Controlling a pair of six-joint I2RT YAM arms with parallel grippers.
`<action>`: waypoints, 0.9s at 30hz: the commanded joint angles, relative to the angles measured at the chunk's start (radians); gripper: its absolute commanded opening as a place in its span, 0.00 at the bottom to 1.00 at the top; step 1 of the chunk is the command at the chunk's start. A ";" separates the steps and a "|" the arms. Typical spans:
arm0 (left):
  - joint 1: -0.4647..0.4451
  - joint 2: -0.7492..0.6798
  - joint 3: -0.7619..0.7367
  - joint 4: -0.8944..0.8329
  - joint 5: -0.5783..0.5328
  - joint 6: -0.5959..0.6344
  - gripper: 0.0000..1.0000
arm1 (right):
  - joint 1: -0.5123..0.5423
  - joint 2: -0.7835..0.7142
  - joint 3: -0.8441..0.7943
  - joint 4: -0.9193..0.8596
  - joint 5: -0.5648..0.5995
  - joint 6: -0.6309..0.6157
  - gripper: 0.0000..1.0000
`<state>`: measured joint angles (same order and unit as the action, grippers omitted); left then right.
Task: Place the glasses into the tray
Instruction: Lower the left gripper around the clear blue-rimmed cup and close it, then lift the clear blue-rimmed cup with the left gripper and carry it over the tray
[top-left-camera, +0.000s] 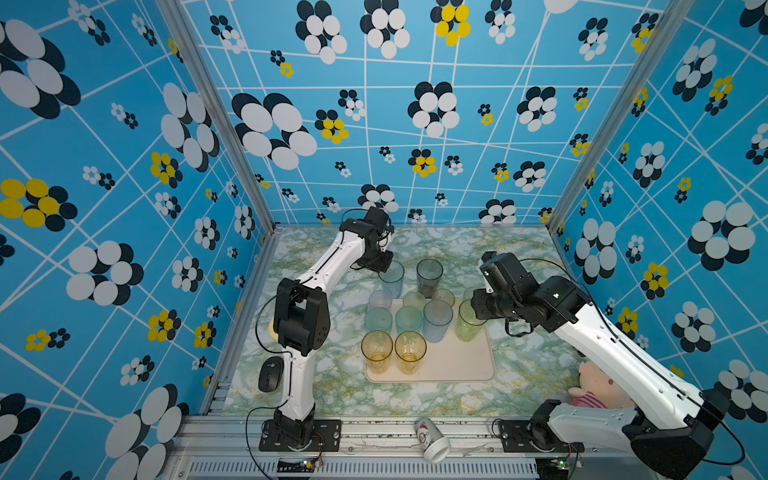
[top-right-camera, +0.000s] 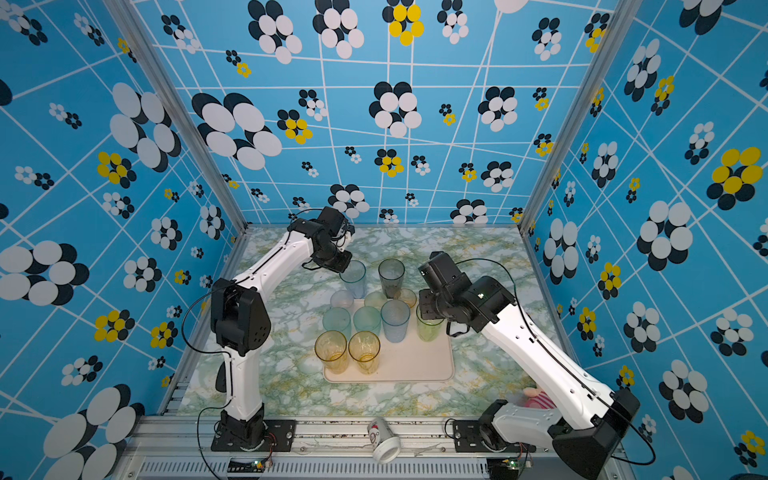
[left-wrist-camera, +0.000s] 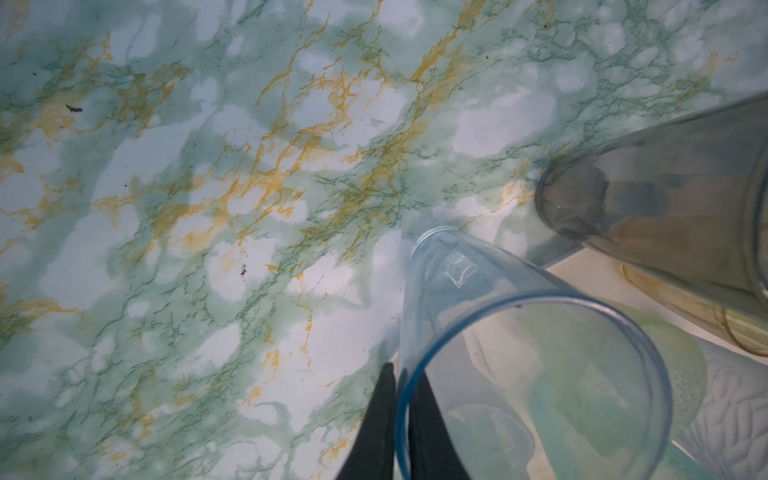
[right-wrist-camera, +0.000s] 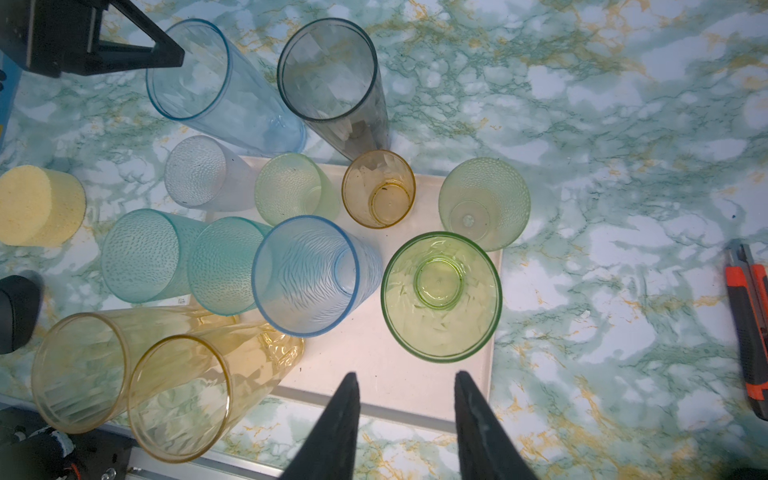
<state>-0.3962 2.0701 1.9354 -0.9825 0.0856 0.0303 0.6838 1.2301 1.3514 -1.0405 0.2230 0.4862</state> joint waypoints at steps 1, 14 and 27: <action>-0.009 0.024 0.031 -0.035 -0.004 0.014 0.07 | -0.009 -0.021 -0.013 -0.007 -0.006 -0.009 0.40; -0.015 -0.079 -0.021 0.017 -0.032 0.029 0.05 | -0.015 -0.020 -0.038 0.011 -0.009 -0.006 0.40; -0.015 -0.329 -0.010 -0.022 0.019 0.037 0.05 | -0.041 -0.059 -0.076 0.033 0.013 0.015 0.40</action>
<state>-0.4072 1.8210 1.9038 -0.9745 0.0677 0.0502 0.6529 1.1984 1.2842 -1.0145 0.2241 0.4877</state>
